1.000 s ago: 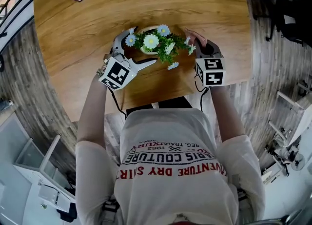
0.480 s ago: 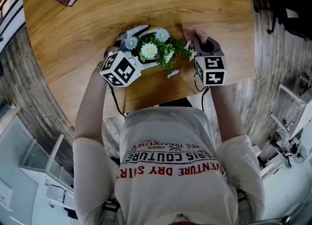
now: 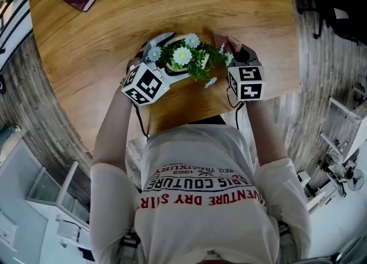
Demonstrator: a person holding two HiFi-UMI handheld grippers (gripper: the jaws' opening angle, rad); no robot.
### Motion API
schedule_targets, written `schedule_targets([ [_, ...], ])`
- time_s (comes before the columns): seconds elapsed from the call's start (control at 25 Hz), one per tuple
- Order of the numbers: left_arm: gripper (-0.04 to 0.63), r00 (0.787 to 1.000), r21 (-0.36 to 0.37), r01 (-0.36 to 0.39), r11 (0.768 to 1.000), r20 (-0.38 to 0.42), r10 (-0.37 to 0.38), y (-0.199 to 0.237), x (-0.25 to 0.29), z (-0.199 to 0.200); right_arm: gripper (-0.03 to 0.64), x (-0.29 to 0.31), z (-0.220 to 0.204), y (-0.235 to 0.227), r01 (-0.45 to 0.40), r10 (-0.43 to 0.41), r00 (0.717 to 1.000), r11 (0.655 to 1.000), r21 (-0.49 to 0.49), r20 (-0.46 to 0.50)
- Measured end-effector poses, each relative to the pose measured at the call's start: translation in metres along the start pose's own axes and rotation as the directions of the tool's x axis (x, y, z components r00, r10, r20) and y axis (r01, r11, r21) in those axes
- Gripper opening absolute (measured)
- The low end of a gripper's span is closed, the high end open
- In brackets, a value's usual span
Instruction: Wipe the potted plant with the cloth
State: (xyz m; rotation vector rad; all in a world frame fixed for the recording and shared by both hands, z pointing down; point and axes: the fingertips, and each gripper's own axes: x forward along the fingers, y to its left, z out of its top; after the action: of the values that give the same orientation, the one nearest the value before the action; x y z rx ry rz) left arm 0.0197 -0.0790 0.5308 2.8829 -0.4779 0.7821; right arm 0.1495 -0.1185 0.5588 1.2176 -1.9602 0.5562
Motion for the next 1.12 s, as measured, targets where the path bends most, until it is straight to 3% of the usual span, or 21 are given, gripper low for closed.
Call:
schedule_targets([
  [0.24, 0.537, 0.997, -0.053, -0.071, 0.996, 0.021, 0.072, 0.007, -0.021, 0.027, 0.035, -0.013, 0.005, 0.019, -0.041, 0.041, 0.999, 0.999, 0.015, 0.032],
  [0.4, 0.537, 0.995, -0.090, -0.073, 0.993, 0.068, 0.079, 0.007, -0.043, 0.060, 0.035, -0.031, 0.023, 0.050, -0.133, 0.134, 0.986, 0.991, -0.015, 0.103],
  [0.68, 0.537, 0.996, -0.083, -0.059, 0.995, 0.069, 0.065, 0.003, -0.069, 0.097, 0.035, -0.067, 0.057, 0.110, -0.291, 0.335, 0.910, 0.936, -0.198, 0.247],
  [0.84, 0.537, 0.996, -0.067, -0.041, 0.997, 0.073, 0.046, -0.003, -0.078, 0.110, 0.035, -0.084, 0.069, 0.130, -0.302, 0.386, 0.876, 0.906, -0.296, 0.287],
  [1.12, 0.537, 0.994, -0.084, -0.019, 0.996, 0.110, 0.028, -0.008, -0.090, 0.130, 0.035, -0.103, 0.078, 0.148, -0.308, 0.442, 0.814, 0.879, -0.365, 0.378],
])
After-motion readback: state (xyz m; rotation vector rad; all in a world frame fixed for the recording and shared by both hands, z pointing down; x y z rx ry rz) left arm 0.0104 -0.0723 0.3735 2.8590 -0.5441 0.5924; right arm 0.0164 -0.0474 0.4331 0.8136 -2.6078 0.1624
